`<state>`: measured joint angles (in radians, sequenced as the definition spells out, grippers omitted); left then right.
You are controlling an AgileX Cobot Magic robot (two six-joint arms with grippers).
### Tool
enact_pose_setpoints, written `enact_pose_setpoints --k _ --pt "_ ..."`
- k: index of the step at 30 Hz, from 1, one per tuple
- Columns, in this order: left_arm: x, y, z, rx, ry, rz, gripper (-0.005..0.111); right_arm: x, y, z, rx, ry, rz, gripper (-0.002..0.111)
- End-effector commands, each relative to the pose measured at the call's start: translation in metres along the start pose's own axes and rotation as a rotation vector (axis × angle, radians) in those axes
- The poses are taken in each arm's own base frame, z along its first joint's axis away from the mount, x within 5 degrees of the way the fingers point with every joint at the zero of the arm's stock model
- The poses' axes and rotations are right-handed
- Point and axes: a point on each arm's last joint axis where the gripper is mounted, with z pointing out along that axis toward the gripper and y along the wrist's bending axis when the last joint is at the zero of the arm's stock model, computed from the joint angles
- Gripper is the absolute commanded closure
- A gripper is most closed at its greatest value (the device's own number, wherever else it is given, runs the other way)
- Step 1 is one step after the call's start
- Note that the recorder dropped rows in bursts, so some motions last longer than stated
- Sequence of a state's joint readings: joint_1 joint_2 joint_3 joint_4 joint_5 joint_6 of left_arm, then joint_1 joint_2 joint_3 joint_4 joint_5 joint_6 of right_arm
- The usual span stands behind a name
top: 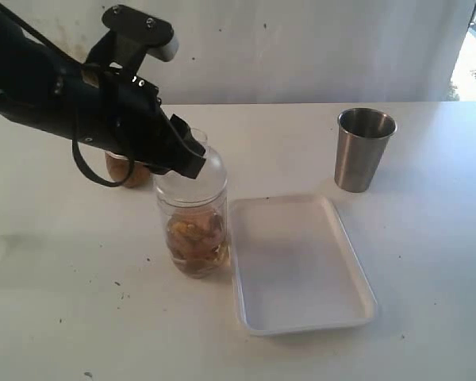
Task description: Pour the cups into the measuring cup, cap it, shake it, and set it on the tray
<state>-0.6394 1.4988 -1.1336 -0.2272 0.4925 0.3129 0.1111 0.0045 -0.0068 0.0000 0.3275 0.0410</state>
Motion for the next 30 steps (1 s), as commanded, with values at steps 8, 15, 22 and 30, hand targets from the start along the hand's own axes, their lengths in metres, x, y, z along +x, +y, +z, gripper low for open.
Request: enact_pose_setpoints --k 8,15,22,30 --pt "0.002 -0.002 -0.003 0.006 0.011 0.001 0.062 0.001 0.000 0.000 0.003 -0.007 0.002 0.108" --pt "0.000 -0.001 -0.003 0.000 -0.009 -0.001 0.047 0.001 0.000 0.000 0.003 -0.007 0.002 0.108" --pt "-0.004 -0.002 -0.015 -0.008 -0.051 0.007 0.047 0.001 0.000 0.000 0.003 -0.007 0.002 0.108" --pt "-0.014 -0.002 -0.040 -0.028 -0.156 0.016 0.048 0.001 0.000 0.000 0.003 -0.007 0.002 0.108"
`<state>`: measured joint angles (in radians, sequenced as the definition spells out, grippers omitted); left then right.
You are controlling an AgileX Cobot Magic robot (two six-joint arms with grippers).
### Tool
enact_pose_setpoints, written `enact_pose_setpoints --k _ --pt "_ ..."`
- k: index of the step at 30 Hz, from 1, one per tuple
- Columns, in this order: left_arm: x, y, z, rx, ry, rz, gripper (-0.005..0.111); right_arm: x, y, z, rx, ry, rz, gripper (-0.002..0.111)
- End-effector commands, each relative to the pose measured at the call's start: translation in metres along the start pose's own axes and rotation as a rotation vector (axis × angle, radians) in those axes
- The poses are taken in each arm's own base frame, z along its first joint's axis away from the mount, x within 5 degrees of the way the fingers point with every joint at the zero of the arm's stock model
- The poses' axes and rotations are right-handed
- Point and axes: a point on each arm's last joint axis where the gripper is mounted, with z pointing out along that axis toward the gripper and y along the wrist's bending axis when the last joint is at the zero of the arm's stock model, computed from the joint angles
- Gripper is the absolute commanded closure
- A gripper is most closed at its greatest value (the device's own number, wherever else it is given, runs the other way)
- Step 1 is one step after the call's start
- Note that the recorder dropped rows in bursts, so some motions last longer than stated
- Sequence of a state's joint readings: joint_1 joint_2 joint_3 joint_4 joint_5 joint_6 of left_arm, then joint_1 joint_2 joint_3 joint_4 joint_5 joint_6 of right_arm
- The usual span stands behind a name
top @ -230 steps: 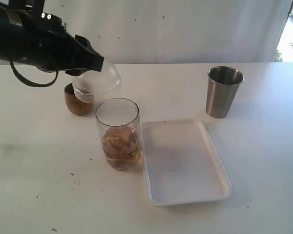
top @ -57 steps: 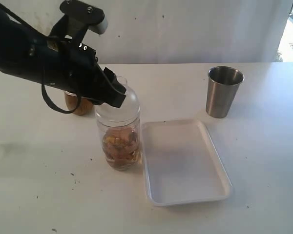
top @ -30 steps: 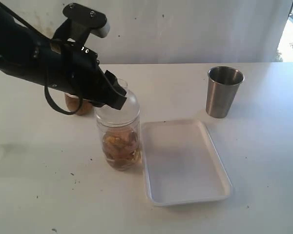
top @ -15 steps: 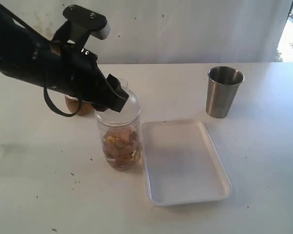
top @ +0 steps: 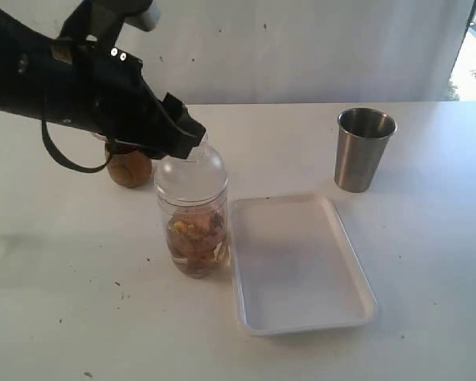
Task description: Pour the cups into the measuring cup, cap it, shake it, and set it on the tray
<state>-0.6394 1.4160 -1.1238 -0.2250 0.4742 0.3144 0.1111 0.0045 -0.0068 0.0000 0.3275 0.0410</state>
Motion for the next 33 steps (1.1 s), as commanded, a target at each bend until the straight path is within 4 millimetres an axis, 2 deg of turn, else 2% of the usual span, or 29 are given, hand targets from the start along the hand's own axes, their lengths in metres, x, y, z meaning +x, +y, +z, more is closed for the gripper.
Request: enact_pose_setpoints --k 1,3,4,6,7,18,33 --pt "-0.009 0.000 -0.012 -0.017 -0.081 0.005 0.049 0.001 0.000 0.000 0.003 -0.007 0.002 0.108" --pt "-0.013 0.001 -0.013 -0.027 -0.123 0.000 0.060 0.001 0.000 0.000 0.003 -0.007 0.002 0.108" --pt "-0.015 0.002 -0.012 -0.034 -0.141 0.003 0.072 0.001 0.000 0.000 0.003 -0.007 0.002 0.108" --pt "-0.017 0.003 -0.010 -0.048 -0.170 0.031 0.103 0.001 0.000 0.000 0.003 -0.007 0.002 0.108" --pt "-0.018 0.003 -0.009 -0.052 -0.175 0.046 0.106 0.001 0.000 0.000 0.003 -0.007 0.002 0.108" --pt "-0.001 -0.003 0.019 0.039 -0.027 0.072 0.107 0.001 0.000 0.000 0.003 -0.007 0.002 0.108" --pt "0.004 -0.005 0.021 0.070 0.014 0.088 0.107 0.001 0.000 0.000 0.003 -0.007 0.002 0.108"
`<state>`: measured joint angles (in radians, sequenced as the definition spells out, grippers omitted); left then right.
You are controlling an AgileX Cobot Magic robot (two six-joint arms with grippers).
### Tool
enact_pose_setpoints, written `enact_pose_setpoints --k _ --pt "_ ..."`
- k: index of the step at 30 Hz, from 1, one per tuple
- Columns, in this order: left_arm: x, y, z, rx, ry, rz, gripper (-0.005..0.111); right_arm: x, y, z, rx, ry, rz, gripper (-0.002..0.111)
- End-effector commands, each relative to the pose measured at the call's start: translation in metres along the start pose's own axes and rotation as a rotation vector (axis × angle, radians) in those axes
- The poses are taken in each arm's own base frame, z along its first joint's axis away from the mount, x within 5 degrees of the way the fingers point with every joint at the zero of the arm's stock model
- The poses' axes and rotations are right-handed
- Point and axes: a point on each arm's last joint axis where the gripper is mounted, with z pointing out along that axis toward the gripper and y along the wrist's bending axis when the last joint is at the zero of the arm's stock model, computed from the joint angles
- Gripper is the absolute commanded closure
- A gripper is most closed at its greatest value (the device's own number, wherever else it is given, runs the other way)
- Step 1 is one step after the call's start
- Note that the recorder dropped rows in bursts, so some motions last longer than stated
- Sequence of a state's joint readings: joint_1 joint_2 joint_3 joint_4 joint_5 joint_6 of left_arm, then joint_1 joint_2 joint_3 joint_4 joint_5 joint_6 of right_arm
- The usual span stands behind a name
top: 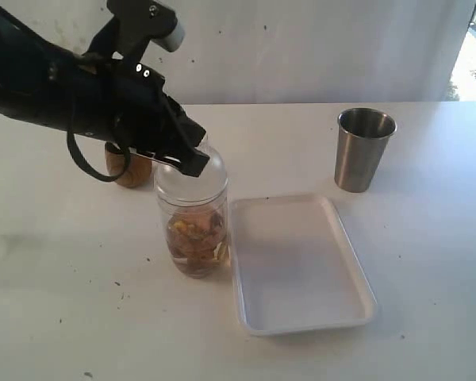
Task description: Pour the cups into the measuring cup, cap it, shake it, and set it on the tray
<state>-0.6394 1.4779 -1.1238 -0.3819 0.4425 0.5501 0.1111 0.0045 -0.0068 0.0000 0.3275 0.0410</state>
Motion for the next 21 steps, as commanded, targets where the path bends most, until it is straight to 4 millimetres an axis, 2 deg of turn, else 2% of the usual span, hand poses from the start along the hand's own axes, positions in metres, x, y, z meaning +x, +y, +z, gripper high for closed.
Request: enact_pose_setpoints --k 1,4,7,9,13,19,21 --pt "0.000 -0.002 0.000 0.011 0.011 0.001 0.107 0.001 0.000 0.000 0.003 -0.007 0.002 0.108" --pt "0.003 -0.002 0.001 0.012 0.019 -0.001 0.107 0.001 0.000 0.000 0.003 -0.007 0.002 0.108" --pt "0.018 -0.002 0.008 -0.002 0.035 -0.010 0.107 0.001 0.000 0.000 0.003 -0.007 0.002 0.108" --pt "0.021 -0.003 0.009 0.000 0.044 -0.012 0.107 0.001 0.000 0.000 0.003 -0.007 0.002 0.108" --pt "0.021 -0.003 0.009 -0.001 0.042 -0.012 0.107 0.001 0.000 0.000 0.003 -0.007 0.002 0.108" --pt "0.011 0.003 0.007 -0.060 -0.063 -0.020 0.106 0.001 0.000 0.000 0.003 -0.007 0.002 0.108" --pt "0.008 0.004 0.004 -0.072 -0.086 -0.019 0.101 0.001 0.000 0.000 0.003 -0.007 0.002 0.108"
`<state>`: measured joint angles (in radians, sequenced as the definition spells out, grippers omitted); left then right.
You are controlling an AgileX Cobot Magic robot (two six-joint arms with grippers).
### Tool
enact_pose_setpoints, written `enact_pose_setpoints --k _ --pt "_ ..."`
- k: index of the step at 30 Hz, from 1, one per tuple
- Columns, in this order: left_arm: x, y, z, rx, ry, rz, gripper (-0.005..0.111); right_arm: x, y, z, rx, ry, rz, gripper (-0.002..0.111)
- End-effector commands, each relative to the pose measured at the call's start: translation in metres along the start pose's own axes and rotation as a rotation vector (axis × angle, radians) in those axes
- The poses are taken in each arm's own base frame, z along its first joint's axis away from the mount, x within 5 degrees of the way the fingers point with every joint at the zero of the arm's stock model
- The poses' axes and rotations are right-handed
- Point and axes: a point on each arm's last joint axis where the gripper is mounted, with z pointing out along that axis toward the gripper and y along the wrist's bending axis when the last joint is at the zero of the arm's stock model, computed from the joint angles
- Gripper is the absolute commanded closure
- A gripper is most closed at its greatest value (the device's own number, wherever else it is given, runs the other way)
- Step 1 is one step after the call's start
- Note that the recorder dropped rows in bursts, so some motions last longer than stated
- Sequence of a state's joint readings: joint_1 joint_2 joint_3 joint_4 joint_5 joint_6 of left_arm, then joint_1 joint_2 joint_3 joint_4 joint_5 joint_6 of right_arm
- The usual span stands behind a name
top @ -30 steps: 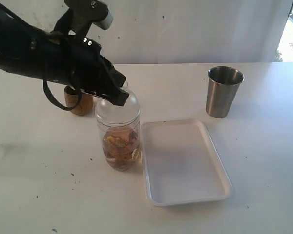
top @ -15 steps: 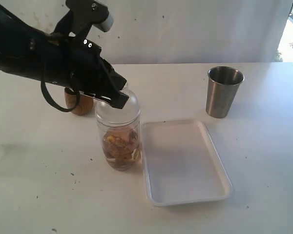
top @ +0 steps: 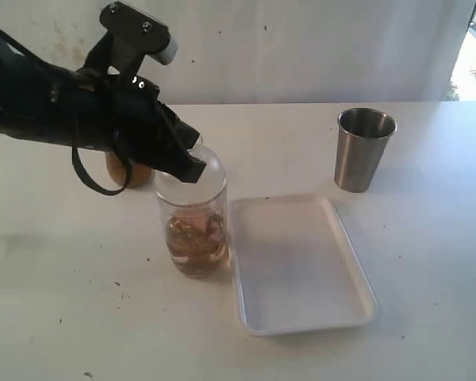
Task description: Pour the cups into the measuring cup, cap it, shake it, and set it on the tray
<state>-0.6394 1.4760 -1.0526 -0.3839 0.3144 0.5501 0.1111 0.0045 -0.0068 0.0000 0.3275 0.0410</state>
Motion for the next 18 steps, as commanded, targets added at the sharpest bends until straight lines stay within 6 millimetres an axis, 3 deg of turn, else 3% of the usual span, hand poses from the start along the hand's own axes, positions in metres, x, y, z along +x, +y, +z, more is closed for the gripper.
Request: enact_pose_setpoints --k 1,10,15,18 --pt "-0.005 0.001 -0.003 -0.022 -0.052 -0.008 0.096 0.001 0.000 0.000 0.003 -0.007 0.002 0.108" --pt "-0.020 0.000 -0.035 -0.036 -0.139 0.002 0.038 0.001 0.000 0.000 0.003 -0.007 0.002 0.108" --pt "-0.026 -0.001 -0.077 -0.058 -0.172 -0.019 0.036 0.001 0.000 0.000 0.003 -0.007 0.002 0.108" --pt "-0.015 0.017 -0.102 -0.198 -0.081 -0.032 0.036 0.001 0.000 0.000 0.003 -0.007 0.002 0.108"
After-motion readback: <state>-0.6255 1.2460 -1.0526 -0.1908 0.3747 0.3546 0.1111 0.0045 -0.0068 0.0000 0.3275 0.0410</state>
